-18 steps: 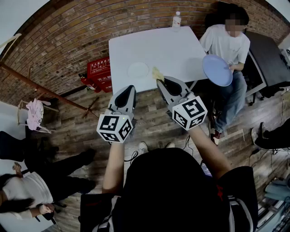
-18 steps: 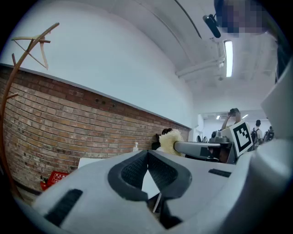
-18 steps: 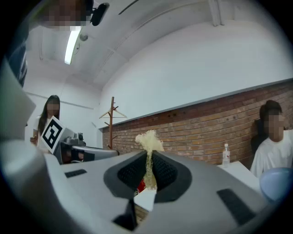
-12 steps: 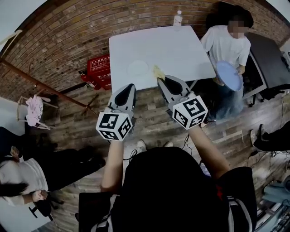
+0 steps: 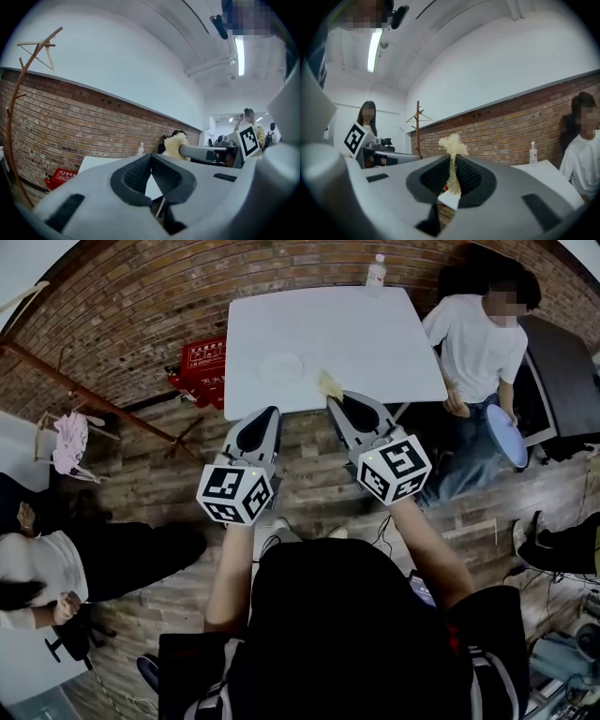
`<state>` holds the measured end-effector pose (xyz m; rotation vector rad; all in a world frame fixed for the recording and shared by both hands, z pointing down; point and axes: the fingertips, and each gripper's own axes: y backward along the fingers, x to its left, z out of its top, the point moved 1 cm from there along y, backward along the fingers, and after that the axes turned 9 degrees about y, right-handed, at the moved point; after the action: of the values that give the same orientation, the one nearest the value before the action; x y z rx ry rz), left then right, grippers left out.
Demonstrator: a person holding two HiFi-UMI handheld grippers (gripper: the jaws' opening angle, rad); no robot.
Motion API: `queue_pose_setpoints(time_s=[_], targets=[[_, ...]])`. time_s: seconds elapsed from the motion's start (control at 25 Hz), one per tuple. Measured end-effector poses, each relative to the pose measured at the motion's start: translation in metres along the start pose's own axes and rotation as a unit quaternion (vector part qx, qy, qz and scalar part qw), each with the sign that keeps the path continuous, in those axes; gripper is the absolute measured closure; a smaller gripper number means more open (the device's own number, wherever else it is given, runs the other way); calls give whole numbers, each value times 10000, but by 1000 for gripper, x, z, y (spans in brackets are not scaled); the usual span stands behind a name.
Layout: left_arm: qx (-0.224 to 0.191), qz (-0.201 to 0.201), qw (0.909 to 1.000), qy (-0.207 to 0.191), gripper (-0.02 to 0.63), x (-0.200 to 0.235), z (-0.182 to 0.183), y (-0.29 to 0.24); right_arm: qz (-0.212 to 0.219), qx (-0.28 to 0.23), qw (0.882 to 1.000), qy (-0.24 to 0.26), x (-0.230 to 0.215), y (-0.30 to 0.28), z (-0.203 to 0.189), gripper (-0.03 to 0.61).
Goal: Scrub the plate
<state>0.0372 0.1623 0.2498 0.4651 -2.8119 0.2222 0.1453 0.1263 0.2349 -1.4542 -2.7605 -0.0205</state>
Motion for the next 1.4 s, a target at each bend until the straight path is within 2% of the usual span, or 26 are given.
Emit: queue_pose_setpoints(time_s=[0.2, 0.48, 0.72, 1.4], targets=[[98, 162, 9998, 76, 594, -2, -16, -4, 117, 33, 9998, -148, -10, 2, -15, 540], [89, 266, 9995, 131, 594, 21, -13, -20, 227, 135, 9993, -251, -19, -23, -28, 540], [167, 204, 9993, 281, 594, 60, -10, -48, 186, 292, 9991, -263, -32, -66, -36, 540], [231, -212, 9974, 646, 594, 205, 34, -130, -25, 681, 9976, -145, -62, -231, -44, 540]])
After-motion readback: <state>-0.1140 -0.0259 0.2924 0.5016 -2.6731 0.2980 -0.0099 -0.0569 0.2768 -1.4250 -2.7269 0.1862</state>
